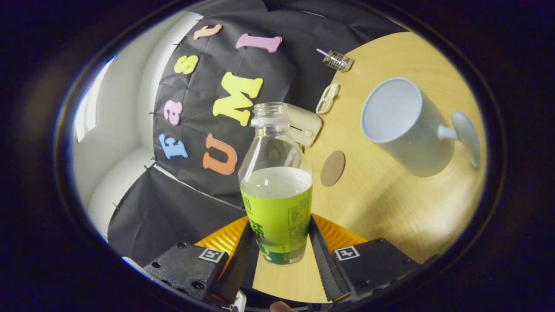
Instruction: Take the bottle from table, then pour the juice into the cup, finally place the bottle on the coaster
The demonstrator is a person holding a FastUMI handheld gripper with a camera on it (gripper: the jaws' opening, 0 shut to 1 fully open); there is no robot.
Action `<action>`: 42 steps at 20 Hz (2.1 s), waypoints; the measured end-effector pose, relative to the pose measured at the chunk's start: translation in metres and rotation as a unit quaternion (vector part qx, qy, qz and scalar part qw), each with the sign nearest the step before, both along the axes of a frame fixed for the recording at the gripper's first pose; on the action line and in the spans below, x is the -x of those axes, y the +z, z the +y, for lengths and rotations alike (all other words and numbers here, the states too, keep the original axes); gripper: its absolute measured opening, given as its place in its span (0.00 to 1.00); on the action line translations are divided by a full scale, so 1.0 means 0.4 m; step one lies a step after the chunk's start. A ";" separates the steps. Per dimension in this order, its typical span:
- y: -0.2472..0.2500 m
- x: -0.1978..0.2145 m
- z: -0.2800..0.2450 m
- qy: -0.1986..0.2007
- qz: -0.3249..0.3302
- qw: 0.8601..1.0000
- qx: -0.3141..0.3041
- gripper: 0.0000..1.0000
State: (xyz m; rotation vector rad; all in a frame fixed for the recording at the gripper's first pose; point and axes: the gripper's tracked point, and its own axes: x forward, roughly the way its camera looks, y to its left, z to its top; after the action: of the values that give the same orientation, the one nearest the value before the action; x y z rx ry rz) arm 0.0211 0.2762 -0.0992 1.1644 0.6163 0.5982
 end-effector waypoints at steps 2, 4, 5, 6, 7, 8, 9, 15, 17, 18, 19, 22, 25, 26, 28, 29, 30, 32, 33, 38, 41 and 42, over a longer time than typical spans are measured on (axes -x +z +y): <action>0.002 0.001 0.002 0.007 0.016 1.000 -0.021 0.77; 0.000 0.000 -0.002 0.010 0.032 0.999 -0.039 0.77; -0.003 -0.002 -0.001 0.009 0.039 0.998 -0.045 0.77; -0.006 -0.002 -0.007 0.009 0.044 0.998 -0.049 0.77; -0.009 -0.003 -0.008 0.008 0.048 0.997 -0.052 0.77; -0.009 -0.003 -0.015 0.006 0.051 0.997 -0.056 0.77; -0.010 -0.007 -0.018 0.004 0.054 0.997 -0.061 0.77; 0.004 -0.006 -0.027 -0.004 0.071 0.992 -0.101 0.76; 0.010 -0.011 -0.028 -0.002 0.078 0.990 -0.114 0.77; 0.007 -0.009 -0.031 -0.003 0.082 0.989 -0.120 0.76; 0.008 -0.015 -0.036 -0.005 0.085 0.988 -0.125 0.77; 0.016 -0.020 -0.047 -0.014 0.089 0.987 -0.131 0.76; 0.029 -0.023 -0.048 -0.015 0.092 0.984 -0.150 0.77; 0.033 -0.021 -0.047 -0.013 0.093 0.983 -0.155 0.77; 0.036 -0.020 -0.049 -0.016 0.098 0.981 -0.168 0.77; 0.040 -0.022 -0.049 -0.018 0.102 0.979 -0.174 0.77; 0.043 -0.021 -0.048 -0.018 0.103 0.978 -0.179 0.76; 0.051 -0.018 -0.046 -0.018 0.104 0.977 -0.187 0.77; 0.052 -0.018 -0.051 -0.019 0.105 0.976 -0.192 0.77; 0.055 -0.021 -0.056 -0.023 0.118 0.971 -0.206 0.77; 0.061 -0.023 -0.059 -0.027 0.122 0.968 -0.217 0.77; 0.065 -0.023 -0.058 -0.028 0.123 0.967 -0.222 0.77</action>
State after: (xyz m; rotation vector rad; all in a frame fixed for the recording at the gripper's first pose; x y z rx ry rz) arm 0.0304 0.2530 -0.0733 1.6902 0.6764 0.5635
